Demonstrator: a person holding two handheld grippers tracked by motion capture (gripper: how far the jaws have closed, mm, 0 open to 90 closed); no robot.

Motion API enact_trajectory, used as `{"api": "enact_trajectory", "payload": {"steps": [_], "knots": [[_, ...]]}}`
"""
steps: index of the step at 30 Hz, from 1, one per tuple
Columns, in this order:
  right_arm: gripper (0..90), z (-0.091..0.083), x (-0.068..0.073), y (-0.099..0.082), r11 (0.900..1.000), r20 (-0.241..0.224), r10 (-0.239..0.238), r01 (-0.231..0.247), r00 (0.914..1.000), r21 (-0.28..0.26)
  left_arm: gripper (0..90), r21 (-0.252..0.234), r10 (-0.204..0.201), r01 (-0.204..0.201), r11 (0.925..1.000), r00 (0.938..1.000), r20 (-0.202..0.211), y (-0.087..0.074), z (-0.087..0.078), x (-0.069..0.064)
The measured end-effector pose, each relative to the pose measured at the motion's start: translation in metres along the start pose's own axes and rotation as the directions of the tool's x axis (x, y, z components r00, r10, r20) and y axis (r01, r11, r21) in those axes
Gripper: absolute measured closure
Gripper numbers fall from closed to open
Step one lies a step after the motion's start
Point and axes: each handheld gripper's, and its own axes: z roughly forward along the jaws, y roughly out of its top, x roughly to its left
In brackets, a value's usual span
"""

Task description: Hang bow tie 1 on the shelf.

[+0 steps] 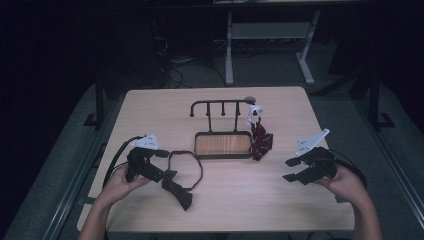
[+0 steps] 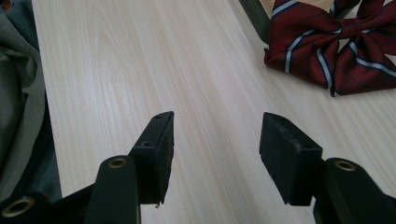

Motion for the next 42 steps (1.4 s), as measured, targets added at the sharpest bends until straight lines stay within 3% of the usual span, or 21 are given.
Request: {"api": "enact_trajectory", "payload": {"steps": [6,8,15,17,23,26,31,34,35,42], "knots": [[44.0,0.001,0.0,0.0,0.9999,0.0,-0.011,0.011,0.9999,-0.001,15.3,0.031,0.019,-0.02,0.9993,0.9994,0.027,0.009,0.002,0.008],[43.9,0.001,0.0,0.0,0.9999,0.001,-0.01,0.01,0.9999,0.001,21.1,0.034,0.034,-0.035,0.9988,0.9992,0.022,0.013,0.003,0.011],[43.7,0.0,0.0,0.0,0.9999,0.002,-0.013,0.013,0.9999,0.002,26.6,0.087,0.06,-0.063,0.9942,0.9977,0.03,0.024,0.012,0.021],[43.7,0.0,0.0,0.0,0.9999,0.001,-0.013,0.013,0.9999,0.002,31.1,0.077,0.047,-0.049,0.9958,0.9983,0.033,0.023,0.015,0.026],[43.8,0.001,0.0,0.0,0.9999,-0.002,-0.009,0.01,1.0,0.004,37.0,0.133,0.023,-0.021,0.9909,0.9996,-0.013,0.017,0.028,0.042],[43.8,0.003,-0.001,-0.001,0.9997,-0.004,-0.021,0.021,0.9998,0.01,40.7,0.12,-0.001,0.006,0.9927,0.9991,-0.041,0.016,0.033,0.049],[43.8,0.003,-0.001,-0.001,0.9997,-0.006,-0.019,0.02,0.9998,0.014,48.6,0.124,-0.022,0.028,0.9919,0.9984,-0.052,0.015,0.04,0.057],[43.8,0.004,-0.001,-0.001,0.9996,-0.008,-0.027,0.027,0.9996,0.012,51.1,0.165,0.023,-0.012,0.9862,0.9973,-0.07,0.015,0.045,0.058],[44.0,0.003,0.0,-0.001,0.9997,-0.01,-0.022,0.022,0.9997,0.014,51.0,0.148,0.004,0.007,0.9889,0.9975,-0.071,0.015,0.046,0.057],[43.9,0.005,-0.001,-0.002,0.9995,-0.014,-0.025,0.025,0.9996,0.018,55.5,0.172,0.019,-0.007,0.985,0.9975,-0.068,0.012,0.051,0.064]]}}
